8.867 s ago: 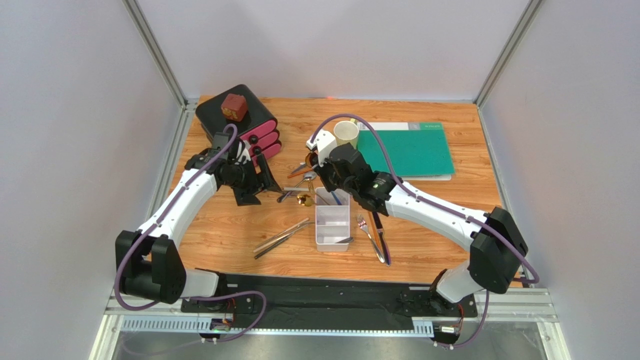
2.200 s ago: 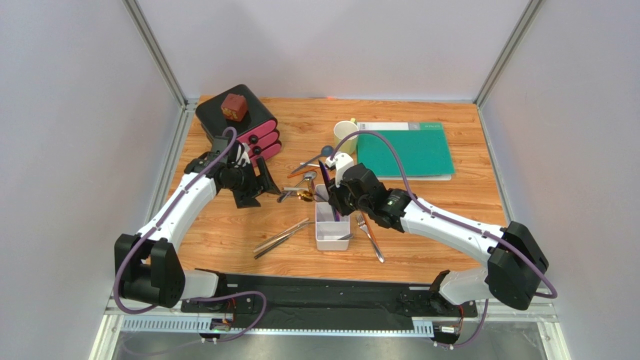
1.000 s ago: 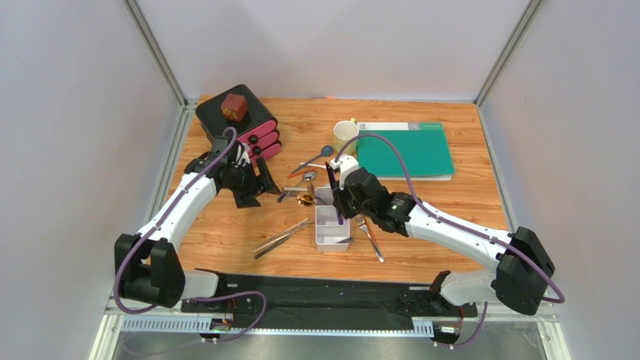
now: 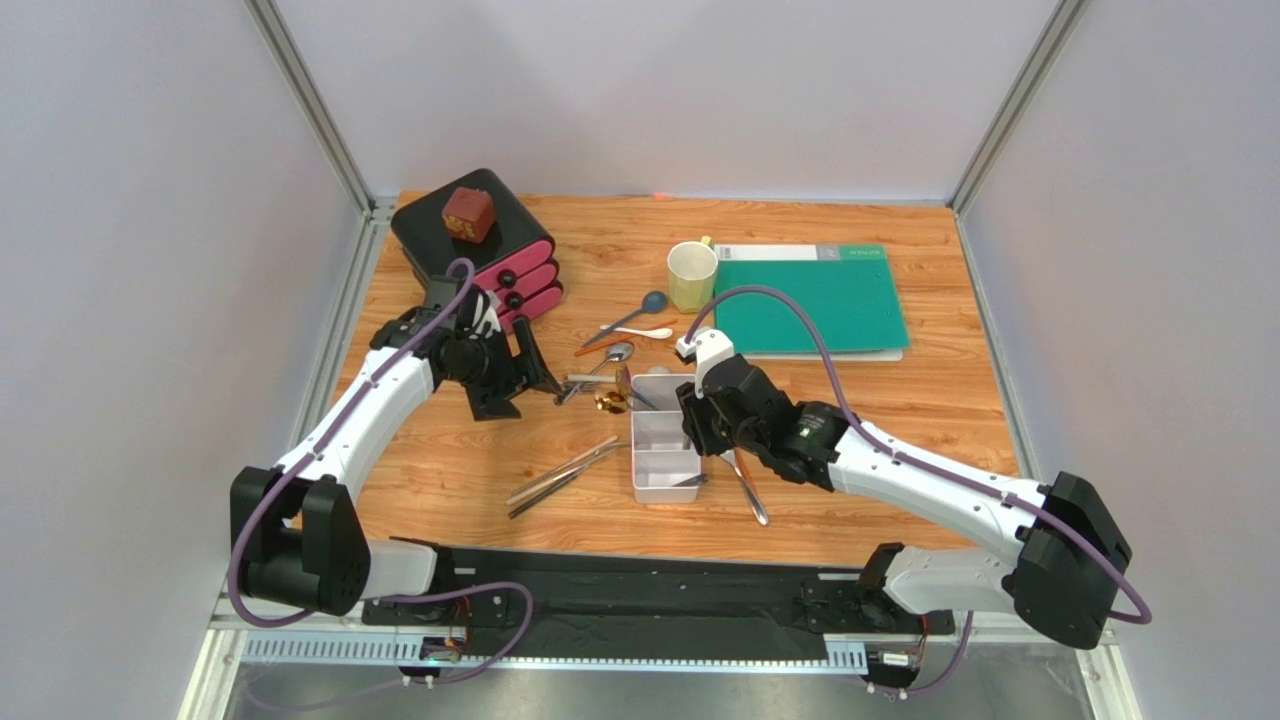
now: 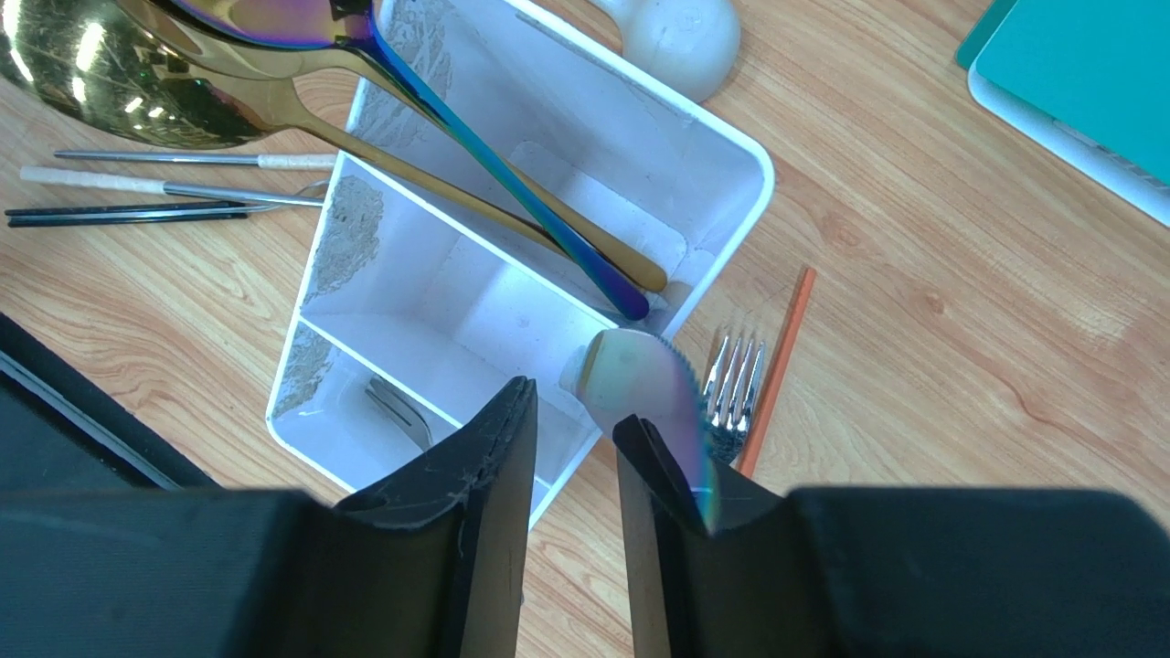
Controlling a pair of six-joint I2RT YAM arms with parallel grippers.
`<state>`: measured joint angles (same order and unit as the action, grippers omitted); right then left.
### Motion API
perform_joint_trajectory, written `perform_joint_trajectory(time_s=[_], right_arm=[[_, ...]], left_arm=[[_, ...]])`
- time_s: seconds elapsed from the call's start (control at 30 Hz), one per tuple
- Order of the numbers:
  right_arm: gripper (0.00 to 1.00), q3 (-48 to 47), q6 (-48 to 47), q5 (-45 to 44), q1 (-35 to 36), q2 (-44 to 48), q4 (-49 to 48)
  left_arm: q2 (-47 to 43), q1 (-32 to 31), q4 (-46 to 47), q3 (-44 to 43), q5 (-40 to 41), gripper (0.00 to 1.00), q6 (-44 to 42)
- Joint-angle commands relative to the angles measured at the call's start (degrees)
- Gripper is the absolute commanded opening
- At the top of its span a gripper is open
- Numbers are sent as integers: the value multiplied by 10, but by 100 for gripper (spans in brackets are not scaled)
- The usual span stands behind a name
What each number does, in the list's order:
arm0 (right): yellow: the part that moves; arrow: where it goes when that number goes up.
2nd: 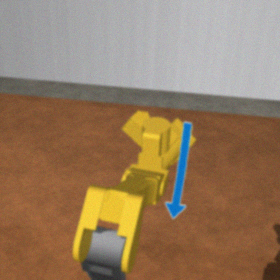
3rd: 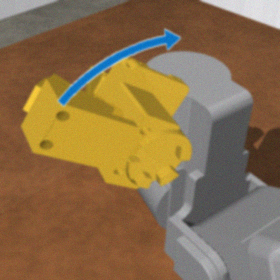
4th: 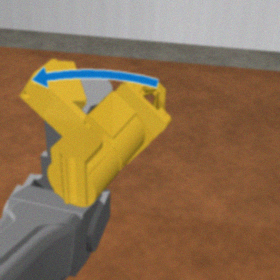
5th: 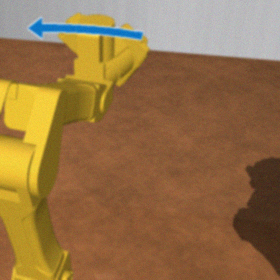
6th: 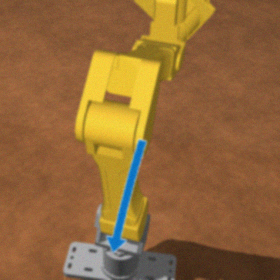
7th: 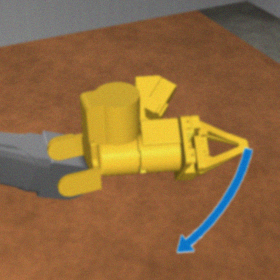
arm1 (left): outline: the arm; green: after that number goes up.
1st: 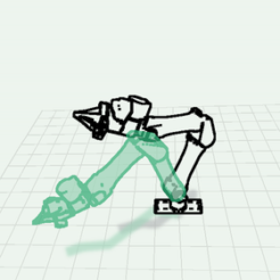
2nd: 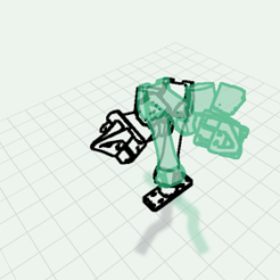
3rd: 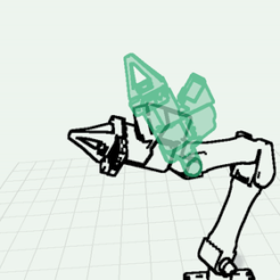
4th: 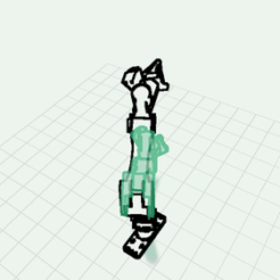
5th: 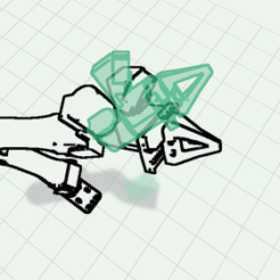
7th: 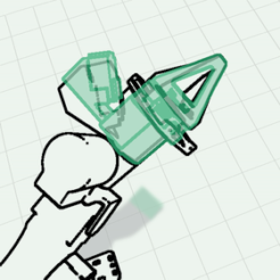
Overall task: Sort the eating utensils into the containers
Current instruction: Place the knife in the storage box.
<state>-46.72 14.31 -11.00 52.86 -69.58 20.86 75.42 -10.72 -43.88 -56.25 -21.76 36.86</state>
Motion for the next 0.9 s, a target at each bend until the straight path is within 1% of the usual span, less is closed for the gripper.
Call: perform_joint_trajectory(time_s=[0.0,0.2,0.63,0.8,0.87], right_arm=[[33,-9,2,-11,0,11,1],[33,-49,-7,-17,0,7,24],[39,-164,-34,-44,0,35,74],[40,-202,-36,-71,-8,44,77],[41,-214,-33,-117,-13,52,85]], left_arm=[[-10,3,6,-1,1,84,-9],[-6,3,7,-2,0,84,-11],[-2,3,12,2,-1,84,-11],[0,3,13,3,-2,84,-11],[-1,3,13,3,-3,84,-12]])
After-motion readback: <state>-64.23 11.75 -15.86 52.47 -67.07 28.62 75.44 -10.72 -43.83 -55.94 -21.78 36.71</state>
